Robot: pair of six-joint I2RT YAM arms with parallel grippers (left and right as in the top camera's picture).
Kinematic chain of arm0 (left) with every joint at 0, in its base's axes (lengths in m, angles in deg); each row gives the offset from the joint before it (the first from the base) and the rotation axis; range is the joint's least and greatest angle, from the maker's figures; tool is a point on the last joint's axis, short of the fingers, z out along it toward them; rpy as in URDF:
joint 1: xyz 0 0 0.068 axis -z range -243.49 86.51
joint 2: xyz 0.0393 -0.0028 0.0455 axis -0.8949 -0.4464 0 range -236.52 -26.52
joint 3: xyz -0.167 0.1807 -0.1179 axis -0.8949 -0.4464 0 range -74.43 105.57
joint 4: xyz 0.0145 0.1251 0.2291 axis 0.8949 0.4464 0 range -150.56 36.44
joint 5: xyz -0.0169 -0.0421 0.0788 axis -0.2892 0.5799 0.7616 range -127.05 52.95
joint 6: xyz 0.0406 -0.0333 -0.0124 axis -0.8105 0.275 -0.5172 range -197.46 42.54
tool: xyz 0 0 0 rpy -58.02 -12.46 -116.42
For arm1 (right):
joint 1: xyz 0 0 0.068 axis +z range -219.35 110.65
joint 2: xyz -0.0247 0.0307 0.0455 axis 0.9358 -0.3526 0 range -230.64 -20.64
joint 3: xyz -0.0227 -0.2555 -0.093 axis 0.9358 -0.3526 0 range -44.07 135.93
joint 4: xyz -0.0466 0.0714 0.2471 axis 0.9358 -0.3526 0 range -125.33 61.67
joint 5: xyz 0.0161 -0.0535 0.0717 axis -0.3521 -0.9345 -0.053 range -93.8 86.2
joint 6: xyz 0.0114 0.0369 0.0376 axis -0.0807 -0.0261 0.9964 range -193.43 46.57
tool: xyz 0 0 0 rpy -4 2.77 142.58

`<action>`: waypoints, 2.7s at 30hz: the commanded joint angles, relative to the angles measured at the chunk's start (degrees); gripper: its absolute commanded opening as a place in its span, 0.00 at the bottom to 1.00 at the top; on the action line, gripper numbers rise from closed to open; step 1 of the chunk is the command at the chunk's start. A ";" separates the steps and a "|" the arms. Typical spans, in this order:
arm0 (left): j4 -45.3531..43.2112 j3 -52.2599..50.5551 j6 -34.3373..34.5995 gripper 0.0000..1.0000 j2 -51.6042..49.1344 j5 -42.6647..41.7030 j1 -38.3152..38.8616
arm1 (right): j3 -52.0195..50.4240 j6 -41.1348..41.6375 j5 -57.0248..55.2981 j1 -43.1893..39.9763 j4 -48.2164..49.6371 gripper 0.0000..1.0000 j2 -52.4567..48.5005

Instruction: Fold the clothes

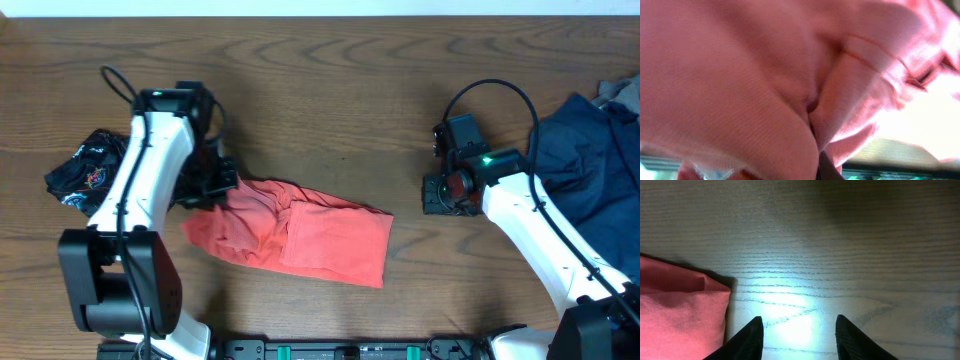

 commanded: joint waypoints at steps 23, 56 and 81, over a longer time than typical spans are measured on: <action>-12.13 0.79 21.64 0.06 0.66 -8.35 38.75 | 0.52 -1.16 0.24 -0.39 -1.14 0.49 0.20; -16.46 0.28 22.71 0.06 8.74 -8.09 38.42 | -16.57 -0.44 10.95 6.84 13.22 0.38 -2.36; -22.38 0.57 16.15 0.34 12.37 -9.94 32.89 | 5.70 -12.09 17.35 -3.78 -3.78 0.43 5.49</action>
